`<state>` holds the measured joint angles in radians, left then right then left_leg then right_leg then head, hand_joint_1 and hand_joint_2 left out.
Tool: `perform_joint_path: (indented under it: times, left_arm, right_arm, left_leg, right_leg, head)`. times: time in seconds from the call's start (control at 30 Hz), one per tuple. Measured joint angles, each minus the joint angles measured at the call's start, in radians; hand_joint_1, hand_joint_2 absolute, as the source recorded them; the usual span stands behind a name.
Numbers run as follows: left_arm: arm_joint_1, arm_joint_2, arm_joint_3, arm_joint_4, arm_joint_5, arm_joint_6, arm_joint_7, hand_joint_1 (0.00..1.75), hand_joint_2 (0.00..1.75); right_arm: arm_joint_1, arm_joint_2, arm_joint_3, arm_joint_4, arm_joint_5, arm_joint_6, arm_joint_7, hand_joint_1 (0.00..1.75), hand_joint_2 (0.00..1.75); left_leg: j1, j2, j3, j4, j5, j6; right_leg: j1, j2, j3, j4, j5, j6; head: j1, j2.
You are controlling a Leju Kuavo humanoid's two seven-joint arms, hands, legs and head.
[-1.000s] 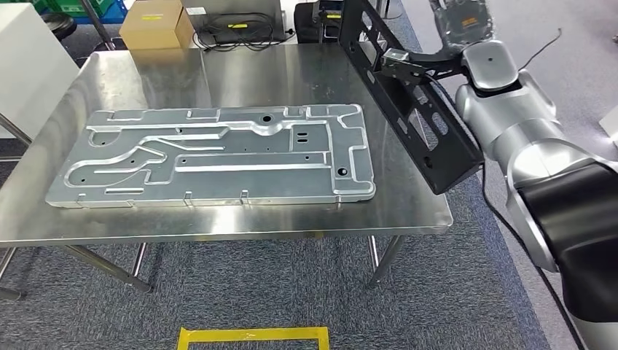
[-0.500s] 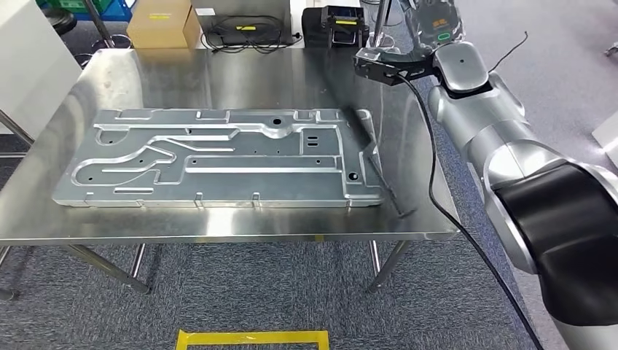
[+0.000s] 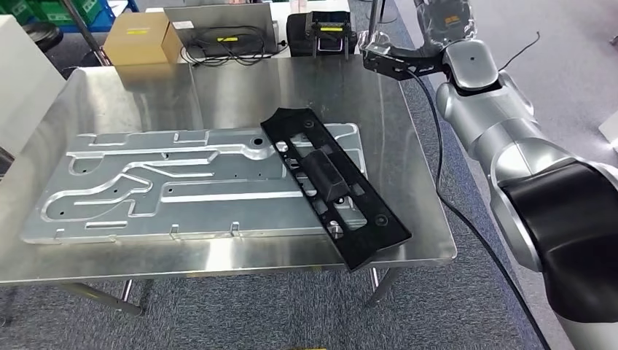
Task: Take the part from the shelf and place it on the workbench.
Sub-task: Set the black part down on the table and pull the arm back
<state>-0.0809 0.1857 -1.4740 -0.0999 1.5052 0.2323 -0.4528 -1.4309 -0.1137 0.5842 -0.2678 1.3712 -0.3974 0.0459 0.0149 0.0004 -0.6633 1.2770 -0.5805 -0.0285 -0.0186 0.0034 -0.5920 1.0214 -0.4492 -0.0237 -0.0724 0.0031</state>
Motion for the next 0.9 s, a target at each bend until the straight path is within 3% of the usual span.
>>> perform_joint_path:
  times: [0.07,0.1,0.13,0.17,0.23,0.27,0.33,0.4,0.5,0.53,0.57,0.6,0.67,0.73,0.8,0.87,0.9]
  left_arm:
    - [0.002,0.0,0.0,0.0,0.0,0.001,0.0,0.0,0.0]
    - [0.004,0.0,0.0,0.0,0.0,0.001,0.0,0.0,0.0]
    - [0.005,0.0,0.0,0.0,0.0,0.001,0.0,0.0,0.0]
    - [0.006,0.0,0.0,0.0,0.0,0.002,0.0,0.0,0.0]
    - [0.008,0.0,0.0,0.0,0.0,0.002,0.0,0.0,0.0]
    - [0.009,0.0,0.0,0.0,0.0,0.003,0.0,0.0,0.0]
    - [0.005,-0.001,0.0,0.0,0.0,0.004,-0.001,0.0,0.0]
    - [0.0,-0.001,0.0,0.0,0.0,0.006,-0.001,0.0,0.0]
    - [-0.006,-0.001,0.0,0.0,0.0,0.008,-0.002,0.0,0.0]
    - [-0.007,-0.002,-0.001,0.0,0.0,0.008,-0.003,0.0,0.0]
    - [-0.006,-0.002,-0.001,0.0,0.0,0.009,-0.005,0.0,0.0]
    - [-0.006,-0.003,-0.001,0.0,0.0,0.009,-0.008,0.0,0.0]
    - [-0.008,-0.006,-0.001,0.0,0.001,0.007,-0.018,0.0,0.0]
    - [-0.011,-0.013,-0.003,-0.001,0.001,-0.005,-0.044,0.0,0.0]
    - [-0.011,-0.018,-0.005,-0.001,0.002,-0.026,-0.082,0.0,0.0]
    - [-0.012,-0.019,-0.006,-0.001,0.002,-0.042,-0.114,0.0,0.0]
    - [-0.012,-0.021,-0.006,-0.002,0.002,-0.045,-0.125,0.0,0.0]
  right_arm:
    - [0.009,0.0,-0.003,0.0,0.0,0.0,-0.002,0.0,0.0]
    - [0.012,0.0,-0.004,0.0,0.0,0.0,-0.002,0.0,0.0]
    - [0.014,0.0,-0.005,0.0,0.0,0.0,-0.003,0.0,0.0]
    - [0.016,0.0,-0.006,0.0,0.0,0.0,-0.003,0.0,0.0]
    - [0.021,-0.001,-0.007,0.001,0.0,0.0,-0.003,0.0,0.0]
    - [0.021,-0.001,-0.008,0.001,0.0,0.0,-0.003,0.0,0.0]
    - [0.016,-0.003,-0.011,-0.002,0.001,0.0,-0.003,0.0,0.0]
    - [0.01,-0.007,-0.016,-0.006,0.004,-0.001,-0.002,0.0,0.0]
    - [0.013,-0.014,-0.028,-0.008,0.012,-0.018,0.007,0.0,0.0]
    - [0.016,-0.017,-0.036,-0.008,0.014,-0.031,0.011,0.0,0.0]
    - [0.018,-0.019,-0.046,-0.008,0.016,-0.047,0.013,0.0,0.0]
    - [0.019,-0.021,-0.056,-0.009,0.015,-0.064,0.01,0.0,0.0]
    - [0.02,-0.027,-0.082,-0.015,-0.001,-0.103,-0.01,0.0,0.0]
    - [0.022,-0.034,-0.12,-0.029,-0.045,-0.158,-0.055,0.0,0.0]
    - [0.026,-0.046,-0.178,-0.051,-0.119,-0.223,-0.139,0.0,0.0]
    - [0.043,-0.062,-0.251,-0.088,-0.205,-0.273,-0.251,0.0,0.0]
    - [0.058,-0.071,-0.285,-0.111,-0.24,-0.288,-0.304,0.0,0.0]
  left_leg:
    - [0.0,0.0,-0.055,0.02,-0.038,0.002]
    - [0.0,0.0,-0.063,-0.015,-0.023,0.005]
    - [-0.001,0.0,-0.061,-0.075,0.028,0.01]
    - [-0.003,0.001,-0.059,-0.146,0.105,0.014]
    - [-0.007,0.001,-0.05,-0.233,0.221,0.023]
    - [-0.009,0.0,-0.047,-0.247,0.242,0.027]
    - [-0.008,-0.001,-0.032,-0.247,0.237,0.038]
    - [-0.007,-0.002,-0.016,-0.254,0.23,0.05]
    - [-0.01,-0.005,0.0,-0.258,0.213,0.064]
    - [-0.013,-0.007,0.006,-0.258,0.207,0.066]
    - [-0.016,-0.01,0.013,-0.258,0.201,0.067]
    - [-0.02,-0.013,0.021,-0.258,0.195,0.068]
    - [-0.028,-0.017,0.036,-0.26,0.186,0.07]
    - [-0.03,-0.02,0.045,-0.266,0.183,0.068]
    - [-0.027,-0.021,0.051,-0.27,0.193,0.057]
    - [-0.029,-0.022,0.052,-0.263,0.195,0.045]
    - [-0.029,-0.022,0.045,-0.245,0.182,0.039]
  right_leg:
    - [0.001,0.003,0.031,0.0,-0.026,0.001]
    - [0.002,0.004,0.051,0.0,-0.041,0.003]
    - [0.002,0.004,0.068,-0.001,-0.056,0.005]
    - [0.004,0.004,0.086,0.0,-0.071,0.008]
    - [0.008,0.008,0.111,-0.004,-0.098,0.019]
    - [0.01,0.01,0.121,-0.003,-0.105,0.026]
    - [0.009,0.01,0.128,0.007,-0.105,0.038]
    - [0.006,0.007,0.094,0.076,-0.104,0.046]
    - [0.006,0.002,-0.024,0.245,-0.176,0.053]
    - [0.007,0.002,-0.055,0.272,-0.195,0.053]
    - [0.009,0.002,-0.073,0.269,-0.19,0.05]
    - [0.012,0.002,-0.075,0.234,-0.159,0.043]
    - [0.024,0.003,-0.042,0.104,-0.055,0.017]
    - [0.037,0.005,-0.017,0.006,0.005,-0.01]
    - [0.043,0.005,-0.01,-0.027,0.017,-0.024]
    - [0.037,0.0,0.012,-0.054,0.034,-0.029]
    - [0.032,-0.003,0.023,-0.064,0.039,-0.028]
  head:
    - [0.0,0.0]
    - [0.0,0.0]
    - [0.0,0.0]
    - [0.0,0.0]
    - [0.0,0.0]
    - [0.0,0.0]
    - [0.0,0.0]
    - [0.0,0.0]
    - [0.0,0.0]
    - [0.0,0.0]
    - [0.0,0.0]
    - [0.0,0.0]
    - [0.0,0.0]
    - [-0.002,0.0]
    - [-0.004,0.0]
    - [-0.003,0.0]
    - [-0.004,0.0]
